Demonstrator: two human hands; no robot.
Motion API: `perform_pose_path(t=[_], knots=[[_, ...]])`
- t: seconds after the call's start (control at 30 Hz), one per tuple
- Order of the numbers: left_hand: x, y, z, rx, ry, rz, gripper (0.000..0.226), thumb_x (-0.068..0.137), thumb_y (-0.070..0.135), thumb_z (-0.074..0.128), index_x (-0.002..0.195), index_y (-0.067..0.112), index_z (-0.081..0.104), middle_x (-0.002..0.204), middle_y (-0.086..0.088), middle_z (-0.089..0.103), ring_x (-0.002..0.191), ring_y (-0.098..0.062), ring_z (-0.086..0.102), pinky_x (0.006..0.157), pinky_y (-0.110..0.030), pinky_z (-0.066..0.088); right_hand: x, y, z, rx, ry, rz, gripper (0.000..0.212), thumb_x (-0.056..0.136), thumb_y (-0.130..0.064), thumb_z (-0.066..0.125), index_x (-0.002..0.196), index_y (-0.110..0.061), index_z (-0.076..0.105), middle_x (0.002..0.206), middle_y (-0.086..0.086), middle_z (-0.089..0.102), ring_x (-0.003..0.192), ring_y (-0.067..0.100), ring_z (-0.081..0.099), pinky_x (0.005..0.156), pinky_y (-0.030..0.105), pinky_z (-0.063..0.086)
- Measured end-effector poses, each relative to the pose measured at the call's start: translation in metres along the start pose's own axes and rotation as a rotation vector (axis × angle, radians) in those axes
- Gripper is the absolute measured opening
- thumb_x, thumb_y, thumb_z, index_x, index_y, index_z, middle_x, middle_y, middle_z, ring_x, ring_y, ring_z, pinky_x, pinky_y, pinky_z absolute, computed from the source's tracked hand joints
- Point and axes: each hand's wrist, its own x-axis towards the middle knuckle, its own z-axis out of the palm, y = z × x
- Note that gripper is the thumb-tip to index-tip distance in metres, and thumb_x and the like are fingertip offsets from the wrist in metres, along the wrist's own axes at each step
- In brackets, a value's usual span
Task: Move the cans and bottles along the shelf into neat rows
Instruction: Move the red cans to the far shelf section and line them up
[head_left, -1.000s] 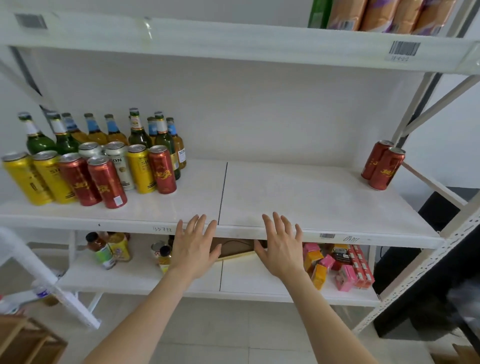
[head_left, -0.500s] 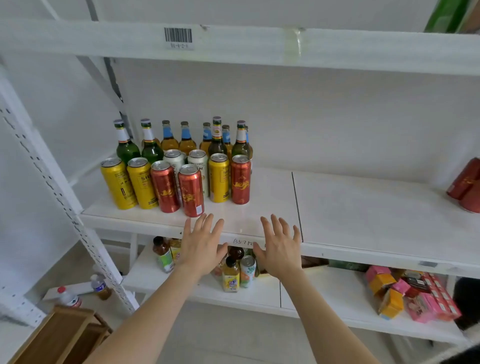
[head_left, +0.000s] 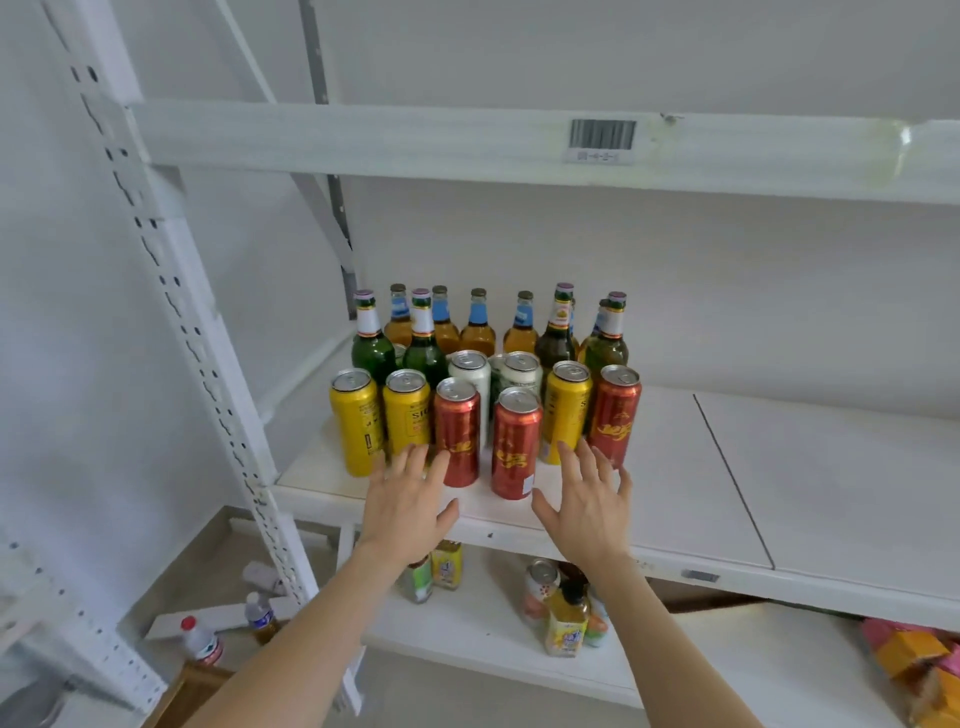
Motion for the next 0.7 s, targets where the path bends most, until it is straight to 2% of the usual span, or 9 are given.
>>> perform_pose_path(t=[0.17,0.33,0.47,0.6,0.7], knots=[[0.022,-0.032,0.013,-0.042,-0.006,0.067,0.062,0.088,0.054,0.052,0.14,0.019,0.045,0.138,-0.005,0.051,0.125,-0.025,0.048,0.1,-0.043,0.045,0.01,-0.024,0.015,0.054,0.053,0.097,0.069,0.086,-0.055,0.056,0.142,-0.016,0.044,0.145,0.012,0.049,0.132,0.034,0.045,0.104,0.056,0.036],[0.044,-0.03,0.024,-0.329,0.022,0.017,0.069,0.09,0.051,0.055,0.145,0.013,0.035,0.134,-0.005,0.053,0.117,-0.021,0.055,0.087,-0.032,0.054,0.023,-0.028,0.025,0.171,0.012,0.183,0.073,0.087,-0.056,0.054,0.147,-0.02,0.034,0.151,0.006,0.042,0.135,0.03,0.04,0.107,0.051,0.034],[0.059,-0.017,0.031,-0.652,0.0,-0.12,0.076,0.089,0.041,0.065,0.148,0.01,0.029,0.14,-0.009,0.052,0.123,-0.025,0.055,0.097,-0.037,0.05,0.043,-0.027,0.027,0.511,-0.037,0.22,0.074,0.087,-0.05,0.062,0.147,-0.02,0.033,0.145,0.004,0.047,0.129,0.029,0.045,0.103,0.048,0.04],[0.068,-0.003,0.041,-0.833,-0.014,-0.248,0.081,0.082,0.028,0.074,0.148,0.012,0.03,0.141,-0.008,0.052,0.128,-0.025,0.051,0.105,-0.038,0.044,0.063,-0.027,0.021,0.864,-0.124,0.224,0.069,0.082,-0.04,0.074,0.139,-0.024,0.039,0.127,-0.007,0.058,0.115,0.015,0.055,0.087,0.025,0.043],[0.072,0.008,0.05,-0.895,0.023,-0.339,0.082,0.079,0.021,0.079,0.145,0.009,0.033,0.139,-0.009,0.054,0.127,-0.026,0.051,0.101,-0.033,0.042,0.075,-0.026,0.022,1.0,-0.176,0.266,0.058,0.075,-0.038,0.081,0.123,-0.037,0.047,0.113,-0.019,0.062,0.103,0.003,0.06,0.083,0.021,0.043]])
